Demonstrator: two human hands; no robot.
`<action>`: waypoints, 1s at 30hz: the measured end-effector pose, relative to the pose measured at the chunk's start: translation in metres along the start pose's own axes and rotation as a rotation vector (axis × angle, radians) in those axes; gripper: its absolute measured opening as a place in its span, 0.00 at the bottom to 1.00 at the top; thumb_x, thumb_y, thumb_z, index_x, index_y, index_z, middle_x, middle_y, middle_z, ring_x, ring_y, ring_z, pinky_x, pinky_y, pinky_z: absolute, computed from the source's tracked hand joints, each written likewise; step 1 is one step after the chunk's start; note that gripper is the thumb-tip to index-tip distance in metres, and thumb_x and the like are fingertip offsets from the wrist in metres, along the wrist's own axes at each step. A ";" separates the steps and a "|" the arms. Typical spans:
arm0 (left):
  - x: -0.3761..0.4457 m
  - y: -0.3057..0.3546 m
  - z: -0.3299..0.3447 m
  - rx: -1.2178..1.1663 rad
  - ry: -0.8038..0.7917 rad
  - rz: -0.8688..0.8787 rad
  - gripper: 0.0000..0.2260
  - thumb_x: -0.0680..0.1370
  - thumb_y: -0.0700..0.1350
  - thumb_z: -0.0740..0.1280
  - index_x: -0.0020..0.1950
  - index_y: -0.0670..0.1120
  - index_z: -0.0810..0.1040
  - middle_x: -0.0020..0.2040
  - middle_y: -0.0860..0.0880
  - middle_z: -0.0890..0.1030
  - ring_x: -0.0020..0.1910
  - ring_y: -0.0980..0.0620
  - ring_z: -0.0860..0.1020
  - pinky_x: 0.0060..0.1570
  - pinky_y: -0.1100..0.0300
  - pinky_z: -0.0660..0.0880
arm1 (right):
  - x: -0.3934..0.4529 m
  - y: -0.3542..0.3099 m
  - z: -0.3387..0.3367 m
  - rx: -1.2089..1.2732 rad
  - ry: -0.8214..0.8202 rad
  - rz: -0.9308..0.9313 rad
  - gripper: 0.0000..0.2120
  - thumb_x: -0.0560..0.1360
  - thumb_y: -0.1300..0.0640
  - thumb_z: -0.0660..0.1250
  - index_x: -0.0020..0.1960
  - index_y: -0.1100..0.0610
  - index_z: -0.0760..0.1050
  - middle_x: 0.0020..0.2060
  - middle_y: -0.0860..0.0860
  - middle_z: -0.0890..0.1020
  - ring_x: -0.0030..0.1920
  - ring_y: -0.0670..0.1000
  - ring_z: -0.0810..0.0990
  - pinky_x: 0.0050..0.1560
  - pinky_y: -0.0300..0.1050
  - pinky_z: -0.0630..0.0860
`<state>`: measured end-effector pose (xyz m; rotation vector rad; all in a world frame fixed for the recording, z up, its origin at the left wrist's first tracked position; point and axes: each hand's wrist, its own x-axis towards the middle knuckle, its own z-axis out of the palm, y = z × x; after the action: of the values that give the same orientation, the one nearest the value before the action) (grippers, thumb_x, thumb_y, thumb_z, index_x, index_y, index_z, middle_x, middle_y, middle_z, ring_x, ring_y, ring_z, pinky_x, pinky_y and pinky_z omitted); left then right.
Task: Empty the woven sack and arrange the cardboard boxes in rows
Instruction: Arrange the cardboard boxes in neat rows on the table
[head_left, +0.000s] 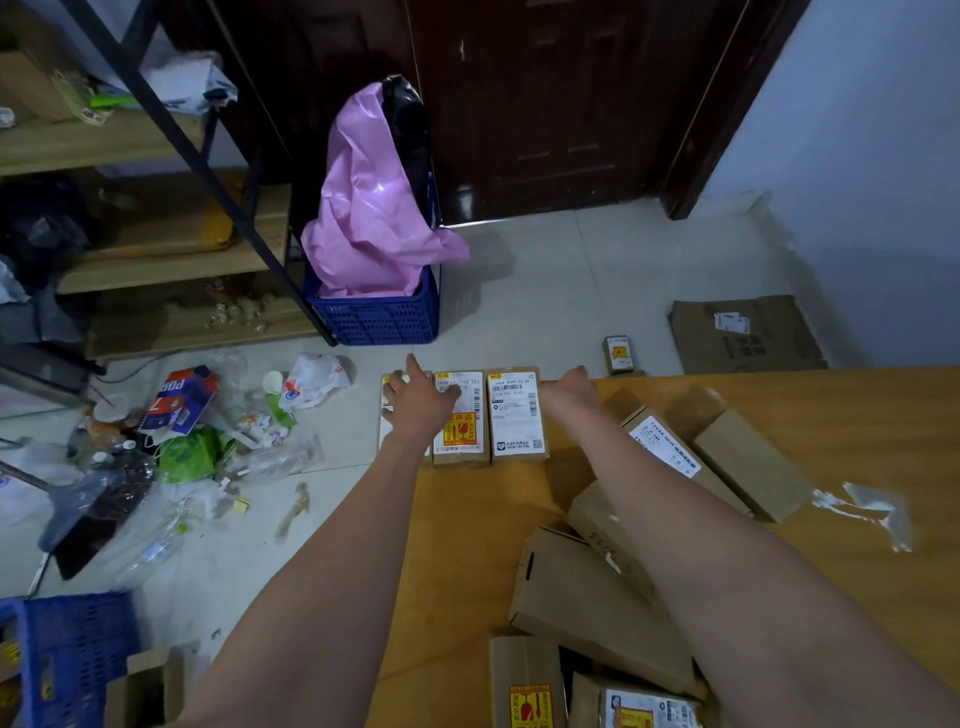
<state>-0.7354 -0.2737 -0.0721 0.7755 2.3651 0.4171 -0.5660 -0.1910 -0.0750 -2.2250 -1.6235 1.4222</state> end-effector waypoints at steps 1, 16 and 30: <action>-0.005 0.010 0.001 0.000 -0.022 0.028 0.37 0.78 0.54 0.67 0.80 0.46 0.51 0.78 0.39 0.57 0.77 0.38 0.54 0.72 0.36 0.57 | 0.000 0.001 -0.007 -0.011 0.015 -0.009 0.38 0.75 0.55 0.67 0.79 0.59 0.52 0.72 0.60 0.67 0.69 0.61 0.70 0.64 0.53 0.74; -0.109 0.147 0.067 0.082 -0.326 0.295 0.30 0.79 0.54 0.64 0.77 0.45 0.61 0.73 0.39 0.66 0.72 0.38 0.65 0.69 0.46 0.66 | -0.017 0.068 -0.144 -0.109 0.149 -0.006 0.28 0.75 0.59 0.65 0.73 0.61 0.62 0.68 0.59 0.72 0.70 0.60 0.70 0.67 0.53 0.71; -0.159 0.210 0.153 0.156 -0.481 0.417 0.27 0.80 0.49 0.62 0.77 0.43 0.62 0.72 0.40 0.70 0.66 0.41 0.74 0.63 0.49 0.74 | 0.026 0.168 -0.198 -0.304 0.063 0.134 0.44 0.71 0.53 0.72 0.79 0.53 0.51 0.76 0.54 0.60 0.75 0.60 0.60 0.72 0.59 0.64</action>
<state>-0.4466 -0.1928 -0.0212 1.2903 1.7988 0.1830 -0.3075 -0.1578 -0.0626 -2.5557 -1.8063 1.1831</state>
